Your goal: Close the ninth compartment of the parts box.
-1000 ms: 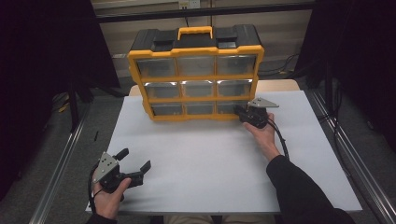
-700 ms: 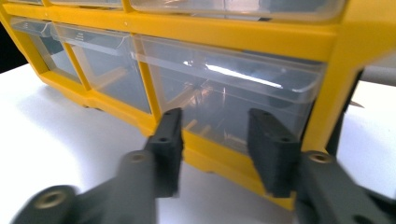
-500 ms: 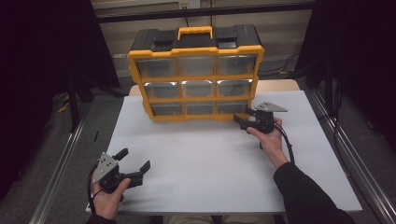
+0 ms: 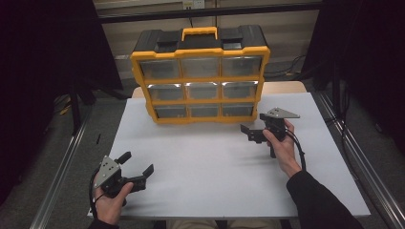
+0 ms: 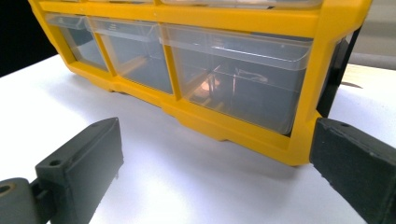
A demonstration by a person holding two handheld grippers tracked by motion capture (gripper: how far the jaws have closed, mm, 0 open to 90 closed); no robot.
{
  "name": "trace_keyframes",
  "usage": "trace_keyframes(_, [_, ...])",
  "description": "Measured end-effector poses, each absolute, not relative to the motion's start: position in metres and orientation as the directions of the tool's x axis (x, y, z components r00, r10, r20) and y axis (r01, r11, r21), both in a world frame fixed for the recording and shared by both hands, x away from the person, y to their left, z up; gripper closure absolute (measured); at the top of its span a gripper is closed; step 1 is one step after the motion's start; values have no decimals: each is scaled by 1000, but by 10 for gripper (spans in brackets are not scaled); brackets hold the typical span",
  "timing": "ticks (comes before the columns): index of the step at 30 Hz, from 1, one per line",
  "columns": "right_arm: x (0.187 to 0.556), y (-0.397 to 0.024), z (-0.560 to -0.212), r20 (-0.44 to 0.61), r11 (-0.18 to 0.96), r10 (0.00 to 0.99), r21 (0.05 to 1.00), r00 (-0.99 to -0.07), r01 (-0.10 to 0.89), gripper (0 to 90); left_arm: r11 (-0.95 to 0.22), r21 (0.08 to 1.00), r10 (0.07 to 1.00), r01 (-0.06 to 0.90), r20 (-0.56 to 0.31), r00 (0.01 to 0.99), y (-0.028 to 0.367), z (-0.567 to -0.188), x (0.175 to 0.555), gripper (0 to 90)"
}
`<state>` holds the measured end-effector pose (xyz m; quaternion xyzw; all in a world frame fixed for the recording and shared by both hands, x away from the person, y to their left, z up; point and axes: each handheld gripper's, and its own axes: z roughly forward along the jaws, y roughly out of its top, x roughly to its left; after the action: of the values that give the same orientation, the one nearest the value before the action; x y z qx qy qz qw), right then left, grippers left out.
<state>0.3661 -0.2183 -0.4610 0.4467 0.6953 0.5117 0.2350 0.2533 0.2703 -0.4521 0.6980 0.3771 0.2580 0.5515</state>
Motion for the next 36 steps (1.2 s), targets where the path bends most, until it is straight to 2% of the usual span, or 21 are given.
trace_keyframes(5, [356,-226,-459,146,67,846,925,-512,374,13,-120,963,810,240,-45,585,271,-452,254,33])
trace_keyframes(7, [352,-229,-457,139,66,853,927,-504,368,34,-120,963,811,240,-44,584,271,-452,254,33])
trace_keyframes(36, [289,-257,-447,70,77,889,951,-453,298,18,-107,966,810,237,-54,584,272,-450,251,33])
